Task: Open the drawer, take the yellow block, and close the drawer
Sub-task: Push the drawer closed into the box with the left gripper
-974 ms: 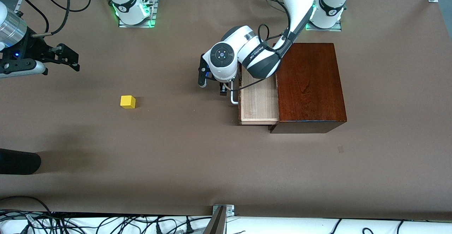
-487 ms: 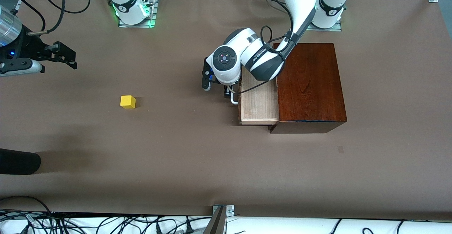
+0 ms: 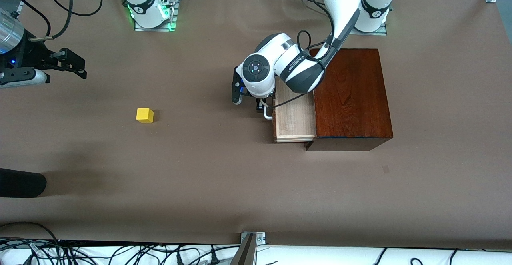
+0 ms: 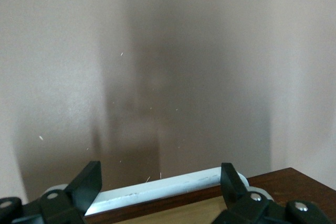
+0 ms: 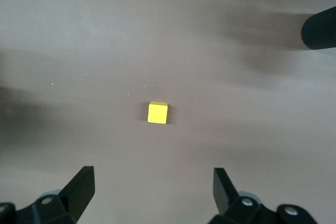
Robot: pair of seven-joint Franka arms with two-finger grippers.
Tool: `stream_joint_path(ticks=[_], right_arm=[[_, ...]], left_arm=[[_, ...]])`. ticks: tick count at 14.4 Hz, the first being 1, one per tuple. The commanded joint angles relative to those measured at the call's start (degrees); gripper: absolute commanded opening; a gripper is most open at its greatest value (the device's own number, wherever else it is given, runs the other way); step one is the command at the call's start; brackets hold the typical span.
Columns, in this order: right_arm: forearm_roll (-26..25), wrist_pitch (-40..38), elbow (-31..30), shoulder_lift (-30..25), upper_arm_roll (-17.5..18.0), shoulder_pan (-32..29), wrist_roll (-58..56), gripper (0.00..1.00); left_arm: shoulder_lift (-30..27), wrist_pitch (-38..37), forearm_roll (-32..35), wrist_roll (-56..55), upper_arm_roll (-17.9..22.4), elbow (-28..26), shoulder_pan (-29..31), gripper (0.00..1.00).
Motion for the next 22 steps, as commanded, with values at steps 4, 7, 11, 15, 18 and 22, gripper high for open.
stream_joint_path(ticks=[4, 7, 11, 15, 18, 22], right_arm=[[-1.86, -1.54, 1.9, 0.58, 0.63, -0.48, -1.03, 1.0], [-2.13, -1.46, 1.81, 0.66, 0.19, -0.56, -1.11, 1.0], [-3.27, -1.11, 1.82, 0.75, 0.19, -0.65, -0.94, 1.0], [-3.27, -1.2, 1.82, 0.75, 0.28, -0.56, -0.76, 1.0], [-3.36, -1.11, 1.82, 0.75, 0.19, -0.56, -0.85, 1.0], [-3.36, -1.2, 1.82, 0.66, 0.28, -0.56, -0.85, 1.0]], left_arm=[[-1.96, -8.88, 3.03, -1.29, 2.15, -1.02, 1.0, 1.0], [-2.58, -10.3, 4.07, -1.29, 2.95, -1.19, 0.91, 1.0], [-2.75, -12.85, 7.94, -1.29, 3.04, -1.2, 0.91, 1.0], [-2.67, -16.71, 11.02, -1.29, 3.74, -1.28, 1.0, 1.0], [-2.75, -17.6, 12.34, -1.29, 3.92, -1.28, 0.91, 1.0], [-2.49, -17.69, 12.78, -1.29, 4.62, -1.72, 0.91, 1.0]])
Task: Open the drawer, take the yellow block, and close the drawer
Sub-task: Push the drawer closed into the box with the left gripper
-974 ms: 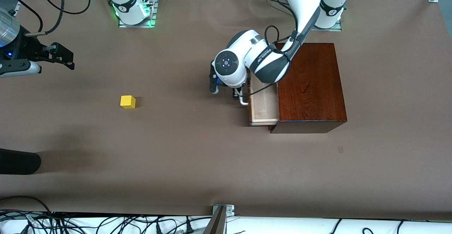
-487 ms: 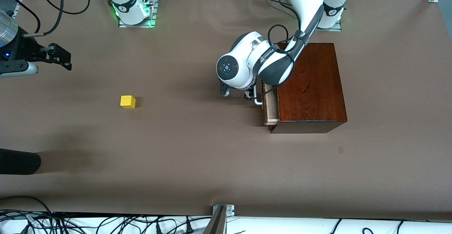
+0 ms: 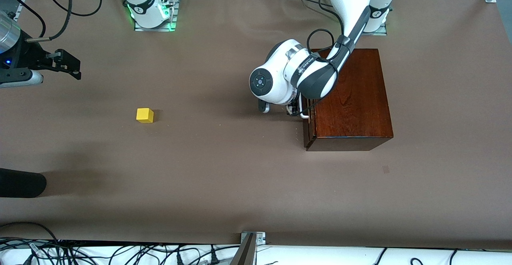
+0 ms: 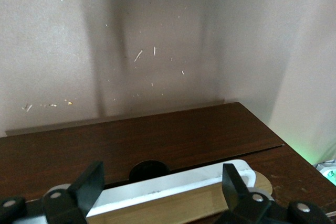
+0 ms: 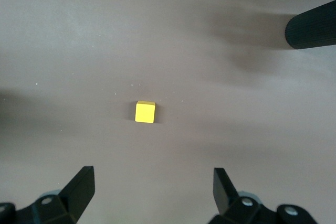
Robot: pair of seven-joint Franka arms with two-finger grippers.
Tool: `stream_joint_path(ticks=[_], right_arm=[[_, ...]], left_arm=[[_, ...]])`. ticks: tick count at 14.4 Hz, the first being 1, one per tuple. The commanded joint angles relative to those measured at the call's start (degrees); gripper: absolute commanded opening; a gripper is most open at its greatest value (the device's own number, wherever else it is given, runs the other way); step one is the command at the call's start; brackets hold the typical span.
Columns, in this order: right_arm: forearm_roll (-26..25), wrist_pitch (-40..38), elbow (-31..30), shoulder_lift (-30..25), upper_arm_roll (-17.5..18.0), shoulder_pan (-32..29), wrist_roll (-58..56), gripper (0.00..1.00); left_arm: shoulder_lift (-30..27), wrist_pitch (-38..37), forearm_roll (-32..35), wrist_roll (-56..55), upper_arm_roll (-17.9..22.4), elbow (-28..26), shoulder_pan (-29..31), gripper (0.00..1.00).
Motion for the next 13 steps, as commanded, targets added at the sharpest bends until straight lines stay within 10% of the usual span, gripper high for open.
stream_joint_path(ticks=[1, 13], right_arm=[[-0.7, -1.03, 1.55, 0.55, 0.48, -0.55, -0.81, 1.0], [-0.61, -1.03, 1.55, 0.55, 0.75, -0.46, -0.64, 1.0]], left_arm=[[-1.9, -0.43, 2.76, -0.49, 0.82, -2.39, 0.11, 1.0], [-2.77, -0.34, 2.07, -1.19, 0.3, -1.77, -0.33, 1.0]])
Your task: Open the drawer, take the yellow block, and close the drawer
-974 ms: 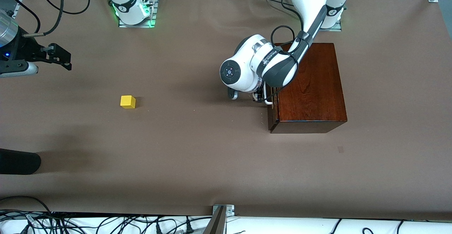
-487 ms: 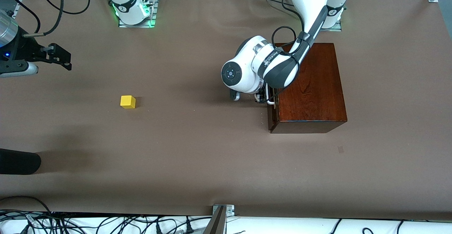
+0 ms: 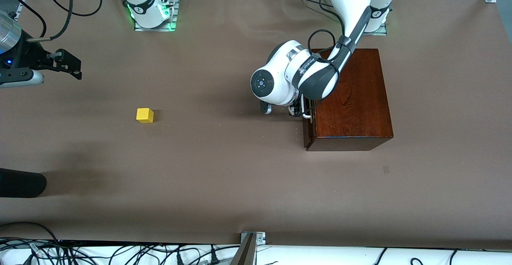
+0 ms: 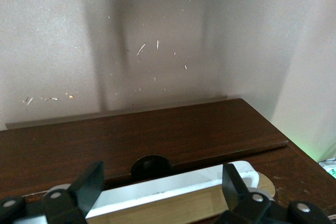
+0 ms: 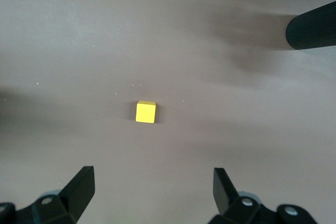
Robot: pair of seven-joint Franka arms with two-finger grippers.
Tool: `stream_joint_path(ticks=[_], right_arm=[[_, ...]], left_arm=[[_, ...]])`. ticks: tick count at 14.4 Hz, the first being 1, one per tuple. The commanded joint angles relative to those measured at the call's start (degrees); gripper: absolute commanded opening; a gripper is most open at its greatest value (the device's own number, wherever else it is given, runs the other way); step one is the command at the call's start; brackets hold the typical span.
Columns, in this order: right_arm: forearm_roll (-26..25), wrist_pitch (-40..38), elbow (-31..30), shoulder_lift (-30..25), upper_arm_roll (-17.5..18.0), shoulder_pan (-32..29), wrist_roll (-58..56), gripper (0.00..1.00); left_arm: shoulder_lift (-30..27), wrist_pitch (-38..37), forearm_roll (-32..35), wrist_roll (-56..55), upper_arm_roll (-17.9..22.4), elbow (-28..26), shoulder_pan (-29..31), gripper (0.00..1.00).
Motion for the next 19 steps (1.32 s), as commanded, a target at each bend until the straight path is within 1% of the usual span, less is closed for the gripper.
stream_joint_path(ticks=[1, 3, 5, 7, 10, 11, 12, 13, 14, 15, 17, 18, 19], right_arm=[[-0.61, -1.12, 1.55, 0.55, 0.57, -0.46, -0.64, 1.0], [-0.61, -1.2, 1.46, 0.55, 0.48, -0.46, -0.64, 1.0], [-0.61, -1.2, 1.55, 0.55, 0.57, -0.46, -0.64, 1.0], [-0.52, -1.29, 1.46, 0.55, 0.57, -0.46, -0.64, 1.0], [-0.52, -1.12, 1.55, 0.55, 0.57, -0.46, -0.64, 1.0], [-0.52, -1.2, 1.55, 0.55, 0.57, -0.46, -0.64, 1.0], [-0.6, -1.2, 1.55, 0.55, 0.57, -0.46, -0.64, 1.0], [-0.61, -1.2, 1.46, 0.55, 0.57, -0.46, -0.64, 1.0], [-0.52, -1.29, 1.46, 0.55, 0.57, -0.46, -0.64, 1.0], [-0.52, -1.29, 1.46, 0.64, 0.57, -0.46, -0.64, 1.0], [-0.52, -1.29, 1.46, 0.55, 0.57, -0.46, -0.64, 1.0], [-0.52, -1.29, 1.46, 0.55, 0.66, -0.46, -0.64, 1.0], [-0.52, -1.38, 1.46, 0.55, 0.66, -0.46, -0.64, 1.0]], left_arm=[[-3.15, -0.16, 1.18, -2.29, -0.45, -0.98, -0.29, 1.0], [-5.51, -0.07, -2.94, -9.12, -0.63, 0.51, -0.73, 1.0], [-7.97, -0.16, -3.84, -15.99, -0.72, 3.23, -0.55, 1.0], [-10.96, -0.51, -3.75, -20.74, 0.07, 4.82, 0.24, 1.0], [-16.05, -0.77, -3.66, -30.83, 0.6, 4.83, 4.53, 1.0], [-16.77, -0.95, -3.84, -33.83, 0.51, 4.83, 6.2, 1.0], [-17.82, -0.86, -3.84, -34.56, 0.6, 4.74, 8.22, 1.0], [-19.83, -0.86, -3.75, -35.09, 0.6, 3.78, 9.72, 1.0], [-22.46, -0.78, -3.84, -36.05, 0.69, 2.12, 12.78, 1.0], [-25.01, -0.08, -5.23, -39.62, 0.69, 0.02, 16.2, 1.0], [-27.74, 2.2, -6.56, -48.15, 1.39, -2.19, 19.74, 1.0], [-30.28, 3.87, -6.65, -52.19, 1.48, -4.99, 20.36, 1.0], [-33.7, 7.28, -6.65, -57.62, 1.48, -9.19, 21.93, 1.0]])
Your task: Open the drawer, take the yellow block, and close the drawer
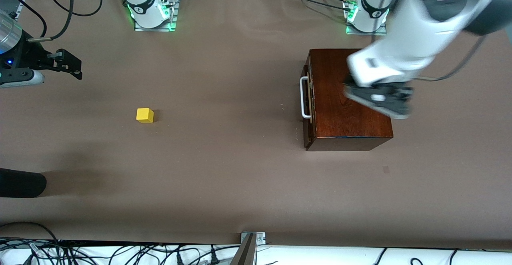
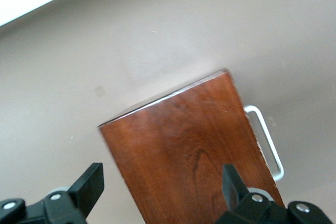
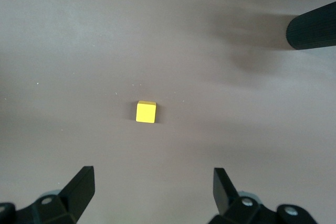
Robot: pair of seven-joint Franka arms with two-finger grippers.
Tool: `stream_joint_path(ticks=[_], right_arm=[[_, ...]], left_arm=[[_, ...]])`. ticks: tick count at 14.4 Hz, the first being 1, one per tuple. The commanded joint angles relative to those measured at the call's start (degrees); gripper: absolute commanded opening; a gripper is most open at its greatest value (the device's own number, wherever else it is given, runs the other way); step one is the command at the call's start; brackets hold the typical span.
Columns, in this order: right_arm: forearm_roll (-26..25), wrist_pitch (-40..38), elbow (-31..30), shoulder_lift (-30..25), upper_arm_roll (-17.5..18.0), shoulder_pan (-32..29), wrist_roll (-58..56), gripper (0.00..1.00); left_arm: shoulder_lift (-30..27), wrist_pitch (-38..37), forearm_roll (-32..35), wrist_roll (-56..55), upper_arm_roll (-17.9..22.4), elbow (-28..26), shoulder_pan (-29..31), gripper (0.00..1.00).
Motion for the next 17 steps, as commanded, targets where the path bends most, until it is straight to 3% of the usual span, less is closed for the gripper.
stream_joint_path(ticks=[1, 2, 4, 6, 11, 15, 17], right_arm=[[-0.6, -1.27, 1.46, 0.53, 0.57, -0.47, -0.64, 1.0], [-0.52, -1.18, 1.46, 0.53, 0.57, -0.47, -0.64, 1.0], [-0.52, -1.1, 1.46, 0.53, 0.57, -0.47, -0.64, 1.0], [-0.52, -1.09, 1.46, 0.53, 0.57, -0.47, -0.64, 1.0], [-0.52, -1.18, 1.46, 0.62, 0.48, -0.47, -0.64, 1.0], [-0.52, -1.44, 1.46, 0.53, 0.48, -0.47, -0.64, 1.0], [-0.52, -1.45, 1.46, 0.53, 0.57, -0.47, -0.64, 1.0]], left_arm=[[-11.01, 10.83, -1.5, -13.07, -0.25, -14.32, 4.27, 1.0], [-13.57, 14.54, -2.2, -13.28, -0.25, -18.02, 6.38, 1.0], [-17.79, 15.11, -7.28, -12.93, -0.25, -23.3, 11.39, 1.0], [-20.27, 14.93, -7.92, -8.82, -0.08, -26.92, 13.43, 1.0], [-21.06, 8.6, -6.95, -5.19, 5.18, -26.49, 12.48, 1.0], [-16.69, 4.05, -4.49, -5.28, 6.16, -20.37, 10.98, 1.0], [-16.58, 3.85, -4.4, -5.45, 6.16, -20.08, 10.8, 1.0]])
